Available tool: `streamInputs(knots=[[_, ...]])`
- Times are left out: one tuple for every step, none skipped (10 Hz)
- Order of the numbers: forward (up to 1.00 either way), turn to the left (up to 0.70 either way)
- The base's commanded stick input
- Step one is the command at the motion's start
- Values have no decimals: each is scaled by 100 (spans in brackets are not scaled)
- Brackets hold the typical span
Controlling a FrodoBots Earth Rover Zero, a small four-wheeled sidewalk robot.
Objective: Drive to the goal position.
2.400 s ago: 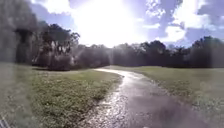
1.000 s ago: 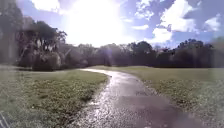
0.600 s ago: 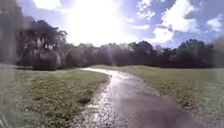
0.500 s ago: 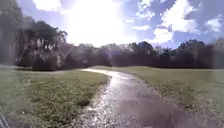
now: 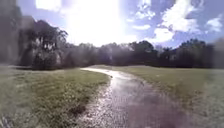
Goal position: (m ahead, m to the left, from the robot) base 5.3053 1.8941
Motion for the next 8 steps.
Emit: streamInputs(knots=[[0, -36], [0, -19], [0, -2], [0, 0], [0, 0], [0, 0], [0, 0], [0, 0]])
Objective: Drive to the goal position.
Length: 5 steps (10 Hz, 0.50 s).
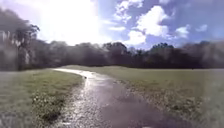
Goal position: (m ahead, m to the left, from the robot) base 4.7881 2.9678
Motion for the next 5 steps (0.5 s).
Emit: streamInputs(knots=[[0, 0], [11, 0], [33, 0], [54, 0], [70, 0]])
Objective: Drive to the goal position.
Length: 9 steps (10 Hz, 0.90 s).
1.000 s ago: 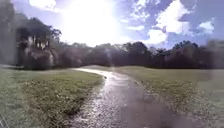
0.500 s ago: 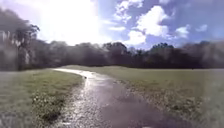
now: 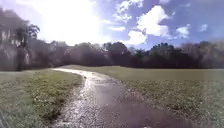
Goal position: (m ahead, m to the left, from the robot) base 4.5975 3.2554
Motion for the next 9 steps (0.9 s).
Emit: streamInputs(knots=[[70, 0], [70, 0], [70, 0], [70, 0], [70, 0], [70, 0], [70, 0], [70, 0], [70, 0]])
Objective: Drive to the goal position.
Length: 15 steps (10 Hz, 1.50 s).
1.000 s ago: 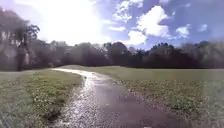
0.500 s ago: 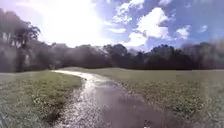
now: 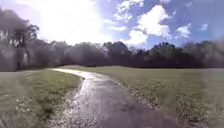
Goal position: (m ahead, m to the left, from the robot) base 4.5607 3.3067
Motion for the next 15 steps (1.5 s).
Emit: streamInputs(knots=[[70, 0], [70, 0], [70, 0], [70, 0], [70, 0], [70, 0], [70, 0], [70, 0], [70, 0], [52, 0], [5, 0], [0, 0], [0, 0], [0, 0], [0, 0]])
